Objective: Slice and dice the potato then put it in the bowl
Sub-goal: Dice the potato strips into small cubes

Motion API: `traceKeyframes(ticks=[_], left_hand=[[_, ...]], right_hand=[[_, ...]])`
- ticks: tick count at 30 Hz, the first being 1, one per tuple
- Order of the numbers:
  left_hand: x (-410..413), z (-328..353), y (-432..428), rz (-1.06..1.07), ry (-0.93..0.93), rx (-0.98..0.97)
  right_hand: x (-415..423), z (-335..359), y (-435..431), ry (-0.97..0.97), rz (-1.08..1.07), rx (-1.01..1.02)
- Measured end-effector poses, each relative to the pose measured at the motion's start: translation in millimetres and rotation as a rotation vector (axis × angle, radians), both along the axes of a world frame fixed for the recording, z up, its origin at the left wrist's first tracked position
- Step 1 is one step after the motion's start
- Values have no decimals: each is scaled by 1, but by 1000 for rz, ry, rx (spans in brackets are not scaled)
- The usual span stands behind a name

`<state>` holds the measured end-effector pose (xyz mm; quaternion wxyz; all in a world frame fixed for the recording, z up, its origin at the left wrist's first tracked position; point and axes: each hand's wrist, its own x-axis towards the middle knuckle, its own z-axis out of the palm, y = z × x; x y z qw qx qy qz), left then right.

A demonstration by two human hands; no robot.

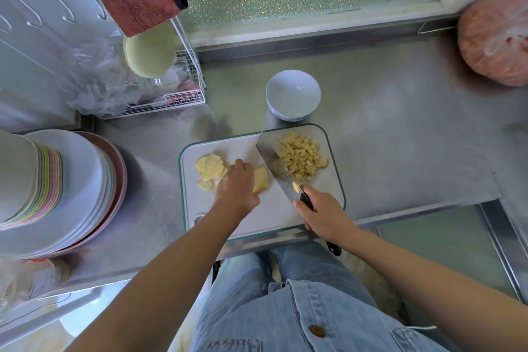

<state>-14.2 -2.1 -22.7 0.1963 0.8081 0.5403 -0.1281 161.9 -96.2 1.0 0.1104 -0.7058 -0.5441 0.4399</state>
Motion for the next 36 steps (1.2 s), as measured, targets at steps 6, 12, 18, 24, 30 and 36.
traceKeyframes(ticks=[6,12,18,24,30,36], left_hand=[[-15,-4,10,-429,-13,42],[-23,-3,-8,138,-217,22],[-15,-13,-29,132,-106,4],[-11,-18,-27,257,-214,51],[-7,-18,-33,248,-139,70],[-3,-16,-29,288,-139,66]], right_hand=[[9,1,5,-4,-17,25],[8,-1,5,-12,54,-1],[1,-3,3,-55,129,-1],[-8,-10,-7,-142,241,35],[-6,-8,-4,-183,236,63],[-11,-10,7,-241,252,27]])
